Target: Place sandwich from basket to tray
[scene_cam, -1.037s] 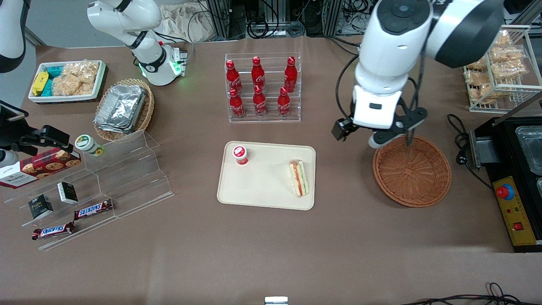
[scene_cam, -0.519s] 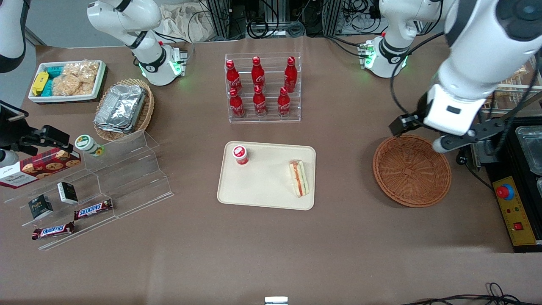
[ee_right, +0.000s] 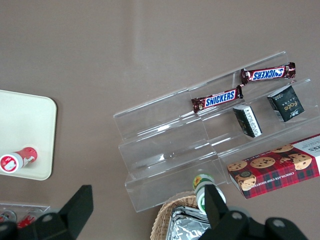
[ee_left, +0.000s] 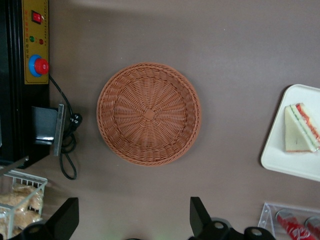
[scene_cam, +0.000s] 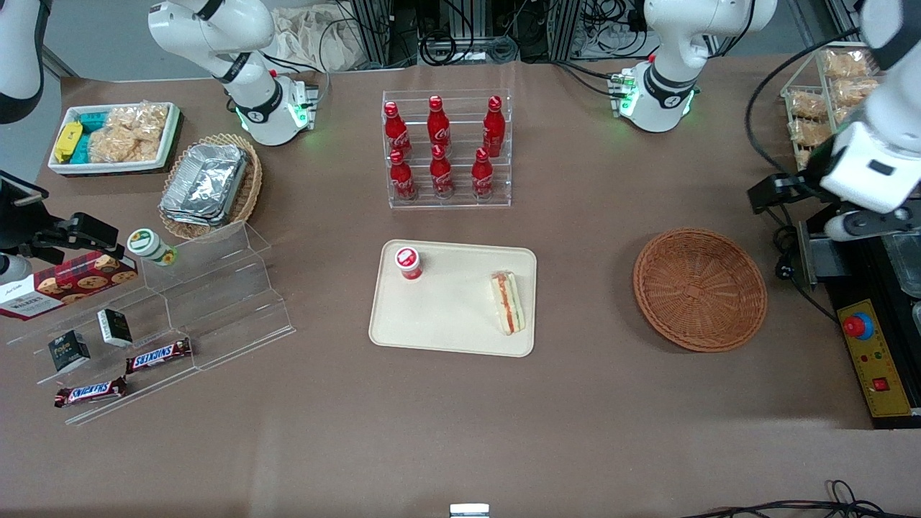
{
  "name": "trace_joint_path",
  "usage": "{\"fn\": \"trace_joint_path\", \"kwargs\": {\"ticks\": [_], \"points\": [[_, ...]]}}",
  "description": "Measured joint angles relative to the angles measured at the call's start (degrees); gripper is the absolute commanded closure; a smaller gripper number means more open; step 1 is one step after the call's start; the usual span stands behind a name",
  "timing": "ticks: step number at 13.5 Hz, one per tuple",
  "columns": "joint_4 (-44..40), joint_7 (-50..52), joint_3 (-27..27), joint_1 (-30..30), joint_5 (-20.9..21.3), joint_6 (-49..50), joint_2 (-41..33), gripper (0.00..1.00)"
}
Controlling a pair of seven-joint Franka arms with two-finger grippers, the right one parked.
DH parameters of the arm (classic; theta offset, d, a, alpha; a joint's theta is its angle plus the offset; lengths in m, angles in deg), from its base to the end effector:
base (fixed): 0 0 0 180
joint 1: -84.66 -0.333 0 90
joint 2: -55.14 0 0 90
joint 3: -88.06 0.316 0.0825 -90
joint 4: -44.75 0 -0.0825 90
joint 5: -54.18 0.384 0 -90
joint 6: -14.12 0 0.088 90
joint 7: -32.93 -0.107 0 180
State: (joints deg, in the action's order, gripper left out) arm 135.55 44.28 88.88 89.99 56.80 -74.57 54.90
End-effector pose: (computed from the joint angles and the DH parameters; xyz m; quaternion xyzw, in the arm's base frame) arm 0.5491 -0.0383 0.6184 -0.9978 -0.0598 0.0130 0.0249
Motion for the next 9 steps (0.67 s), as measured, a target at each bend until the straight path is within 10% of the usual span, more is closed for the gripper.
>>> {"fn": "trace_joint_path", "kwargs": {"ticks": [9], "points": [[13.3, -6.0, 3.0, -1.4, -0.7, -8.0, -8.5, 0.0]]}}
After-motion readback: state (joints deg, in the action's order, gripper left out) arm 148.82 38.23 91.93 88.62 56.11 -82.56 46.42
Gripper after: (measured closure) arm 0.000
